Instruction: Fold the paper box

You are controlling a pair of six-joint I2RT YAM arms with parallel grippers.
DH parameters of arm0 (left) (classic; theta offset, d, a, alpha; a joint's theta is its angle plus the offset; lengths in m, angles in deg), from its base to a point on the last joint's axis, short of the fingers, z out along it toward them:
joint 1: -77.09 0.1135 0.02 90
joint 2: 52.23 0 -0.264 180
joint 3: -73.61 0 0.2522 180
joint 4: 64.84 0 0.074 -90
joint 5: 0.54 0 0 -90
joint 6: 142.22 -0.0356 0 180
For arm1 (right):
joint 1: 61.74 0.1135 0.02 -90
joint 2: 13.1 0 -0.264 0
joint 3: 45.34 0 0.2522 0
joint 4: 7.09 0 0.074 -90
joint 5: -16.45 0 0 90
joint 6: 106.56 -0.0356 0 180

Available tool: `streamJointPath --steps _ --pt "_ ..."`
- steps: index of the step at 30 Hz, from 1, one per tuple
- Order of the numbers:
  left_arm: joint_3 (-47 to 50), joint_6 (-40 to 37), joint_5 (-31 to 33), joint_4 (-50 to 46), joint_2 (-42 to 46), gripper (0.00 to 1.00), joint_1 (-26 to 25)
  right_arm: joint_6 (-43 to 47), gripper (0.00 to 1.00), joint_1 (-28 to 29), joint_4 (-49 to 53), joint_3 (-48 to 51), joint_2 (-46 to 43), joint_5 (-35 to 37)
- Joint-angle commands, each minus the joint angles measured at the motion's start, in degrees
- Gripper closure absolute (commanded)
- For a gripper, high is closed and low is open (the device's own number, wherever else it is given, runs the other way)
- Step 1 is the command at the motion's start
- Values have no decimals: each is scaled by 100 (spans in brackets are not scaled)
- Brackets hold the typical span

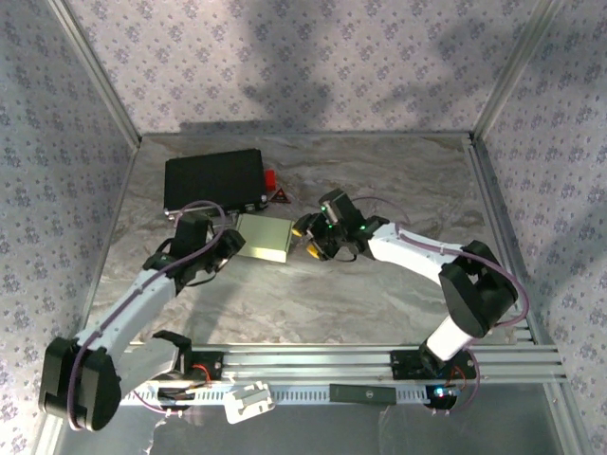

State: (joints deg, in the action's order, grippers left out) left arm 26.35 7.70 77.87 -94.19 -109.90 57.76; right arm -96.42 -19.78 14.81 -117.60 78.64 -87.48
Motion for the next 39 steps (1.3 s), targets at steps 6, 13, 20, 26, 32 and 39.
streamJointPath --steps 6,13,20,26,32,39 --pt "686 1691 3 2613 -899 38 -881 2043 50 -436 1027 -1900 1191 341" --pt "782 2090 672 3536 -1527 32 -1435 3098 67 -772 2080 -3759 2847 -238" --pt "976 2589 629 5027 -2676 32 -1635 3190 70 -751 2025 -4276 3574 -559" --pt "1003 2719 711 5778 -3206 33 -1676 3312 72 -710 2103 -4411 3785 -777" --pt "984 2730 700 5821 -3333 39 -1687 3389 75 -599 2263 -4373 3695 -795" --pt "873 2805 800 3608 -2251 29 -2129 3349 77 -616 2355 -3911 3312 -602"
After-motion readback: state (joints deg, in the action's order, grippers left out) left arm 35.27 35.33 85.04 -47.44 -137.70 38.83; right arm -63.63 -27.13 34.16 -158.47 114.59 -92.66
